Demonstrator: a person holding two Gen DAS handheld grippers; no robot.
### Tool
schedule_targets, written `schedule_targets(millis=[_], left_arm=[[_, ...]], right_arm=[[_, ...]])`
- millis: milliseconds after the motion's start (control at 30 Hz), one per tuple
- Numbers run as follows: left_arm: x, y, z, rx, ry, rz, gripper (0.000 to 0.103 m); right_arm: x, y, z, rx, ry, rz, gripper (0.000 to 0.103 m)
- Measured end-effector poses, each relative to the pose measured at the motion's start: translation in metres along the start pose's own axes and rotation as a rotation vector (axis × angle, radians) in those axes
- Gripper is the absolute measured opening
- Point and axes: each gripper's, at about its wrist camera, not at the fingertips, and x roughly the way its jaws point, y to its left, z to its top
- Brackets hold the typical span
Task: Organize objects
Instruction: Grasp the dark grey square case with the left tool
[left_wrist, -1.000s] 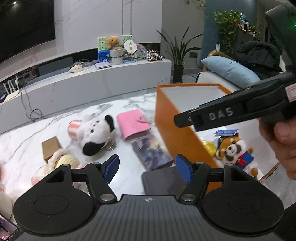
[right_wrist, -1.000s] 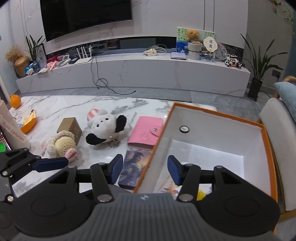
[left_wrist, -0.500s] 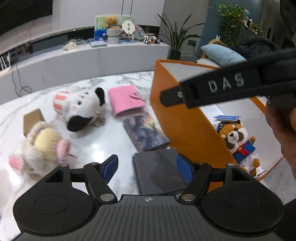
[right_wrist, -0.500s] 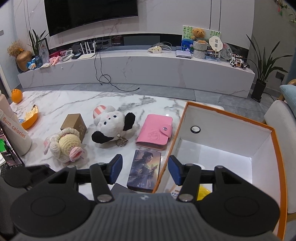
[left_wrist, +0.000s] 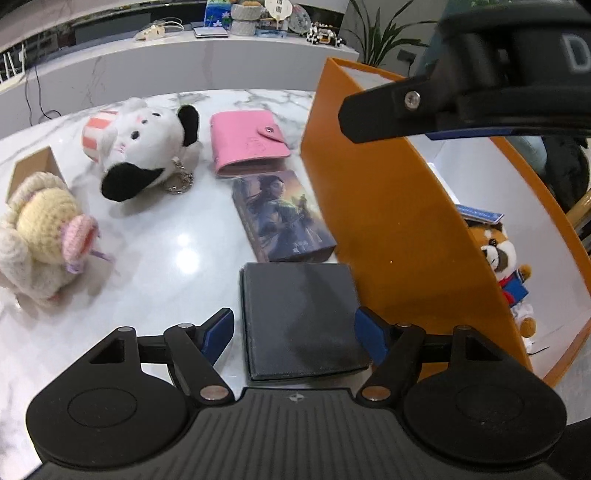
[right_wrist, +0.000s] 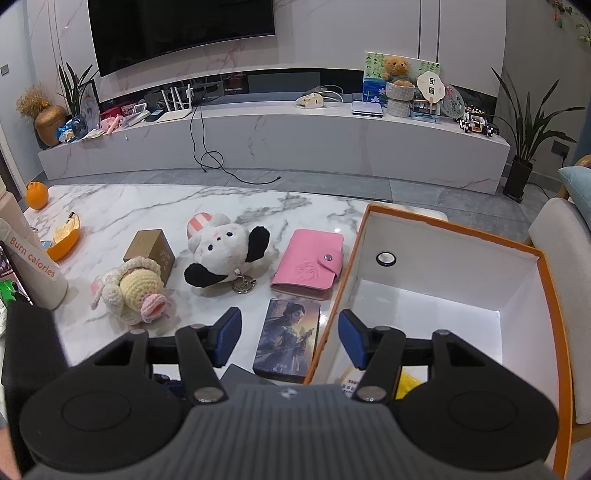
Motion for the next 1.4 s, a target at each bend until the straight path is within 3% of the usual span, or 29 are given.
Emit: schedule_targets(millis=[700,800,900,1100,1167,1300,1400], left_arm=[[0.006,-0.007,0.005,0.016,0.021,-0.082,0.09],[0.011,0.0,0.003,-0.004,0.045,-0.087,0.099],[0.009,0.011,0.003,-0.043,0.057,-0.079,0.1],[-0.004,0.032,0.001,-0.049,0.035,-0.002,0.101],[-0.011,0.037,0.002,-0.036,0.022,0.024,0.092],[-0.023,0.039,-0.003,-0.004,-0.046,-0.018,0.091],[-0.019,0.04,0.0,-0.002,-0.077,-0.039,0.091]], right_arm=[[0.019,0.005,0.01,0.017,0.017,0.01,0.061],[0.02,0.003,0.01,0.024,0.019,0.009,0.061],[0.019,0.003,0.01,0.025,0.016,0.009,0.061],[0.022,0.005,0.011,0.024,0.021,0.02,0.061],[0.024,0.008,0.013,0.02,0.024,0.032,0.061],[0.039,0.023,0.015,-0.008,0.048,0.053,0.061],[0.057,0.036,0.014,-0.049,0.11,-0.009,0.061]])
